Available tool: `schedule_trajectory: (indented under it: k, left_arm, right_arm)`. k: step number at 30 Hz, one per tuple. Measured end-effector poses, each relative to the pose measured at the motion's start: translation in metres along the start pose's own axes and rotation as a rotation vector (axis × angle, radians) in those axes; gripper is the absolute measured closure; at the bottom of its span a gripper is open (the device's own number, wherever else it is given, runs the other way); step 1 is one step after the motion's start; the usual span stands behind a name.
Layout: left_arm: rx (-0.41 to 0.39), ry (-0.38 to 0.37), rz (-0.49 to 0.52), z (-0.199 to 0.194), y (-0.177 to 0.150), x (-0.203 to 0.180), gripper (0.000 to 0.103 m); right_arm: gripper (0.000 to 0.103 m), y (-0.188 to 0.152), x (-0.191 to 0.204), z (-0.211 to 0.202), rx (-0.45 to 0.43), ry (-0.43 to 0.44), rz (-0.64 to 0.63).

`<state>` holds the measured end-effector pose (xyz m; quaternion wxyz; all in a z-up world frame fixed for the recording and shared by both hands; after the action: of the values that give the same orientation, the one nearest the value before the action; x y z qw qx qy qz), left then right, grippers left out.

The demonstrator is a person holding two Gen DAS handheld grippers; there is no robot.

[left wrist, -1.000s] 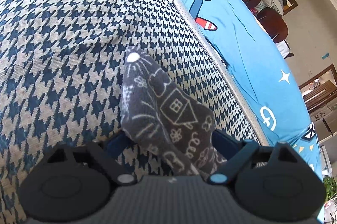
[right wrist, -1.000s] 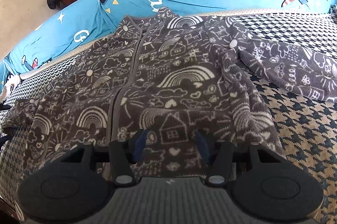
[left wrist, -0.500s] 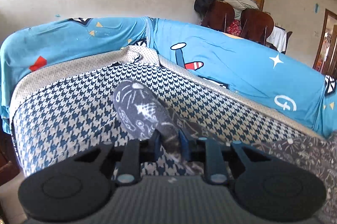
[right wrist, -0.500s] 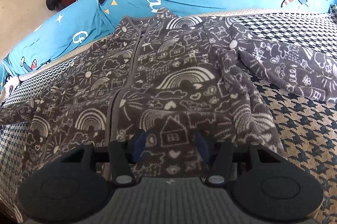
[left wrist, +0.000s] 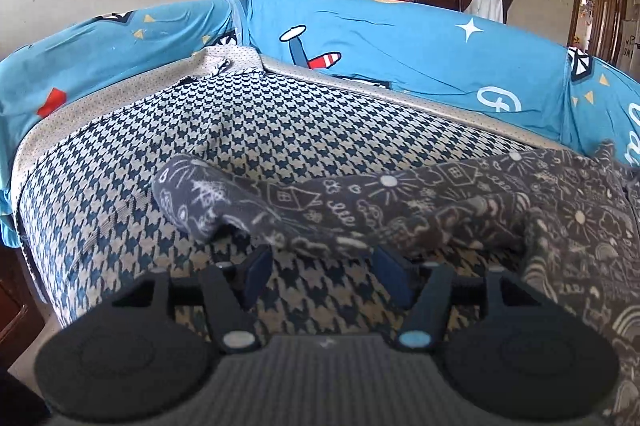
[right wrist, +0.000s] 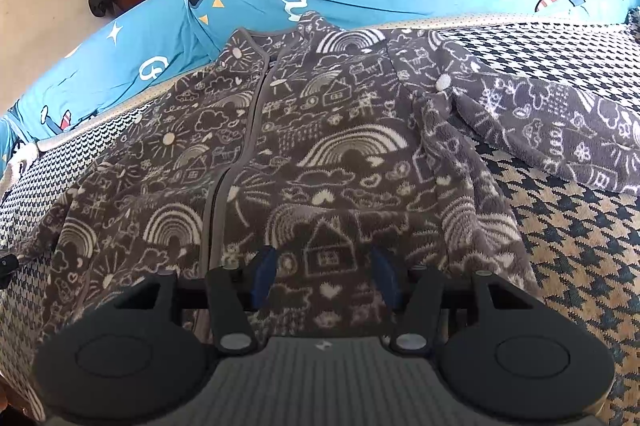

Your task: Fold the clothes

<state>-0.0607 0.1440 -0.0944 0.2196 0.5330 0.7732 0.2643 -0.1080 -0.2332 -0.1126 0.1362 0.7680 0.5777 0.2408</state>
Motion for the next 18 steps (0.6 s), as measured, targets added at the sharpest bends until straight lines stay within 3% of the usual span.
schedule_trajectory:
  k: [1, 5, 8, 12, 16, 18]
  left_arm:
    - [-0.003, -0.009, -0.017, -0.002, -0.001, 0.002, 0.031]
    - [0.011, -0.080, -0.145, -0.003, 0.006, 0.023, 0.029]
    - [0.025, -0.137, -0.237, -0.002, 0.012, 0.039, 0.018]
    - [0.011, -0.137, -0.355, 0.003, 0.024, 0.062, 0.007]
    - [0.021, -0.124, -0.448, 0.014, 0.032, 0.076, 0.006]
    - [0.028, -0.103, -0.471, 0.020, 0.034, 0.081, 0.012]
  right_arm:
    - [0.050, 0.000, 0.000, 0.000, 0.001, 0.000, -0.003]
    - [0.050, -0.001, -0.001, -0.001, 0.003, 0.000, -0.009]
    - [0.050, -0.001, -0.002, -0.001, 0.003, -0.002, -0.013]
    - [0.050, -0.002, 0.001, 0.001, 0.002, -0.017, -0.031]
    - [0.049, -0.003, 0.002, 0.002, 0.000, -0.031, -0.050]
    - [0.049, -0.003, 0.002, 0.003, -0.001, -0.039, -0.060]
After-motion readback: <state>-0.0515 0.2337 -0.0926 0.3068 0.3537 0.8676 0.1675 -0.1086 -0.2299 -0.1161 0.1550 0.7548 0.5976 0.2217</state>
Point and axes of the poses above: each gripper's, at about its wrist camera, not at the fingertips, and z roughly the way its jaws point, x to its left, y to its top, the point moved 5 cm from there along z, roughly the way its jaws point, and after that the axes turned 13 degrees about x, right-handed, at the moved point
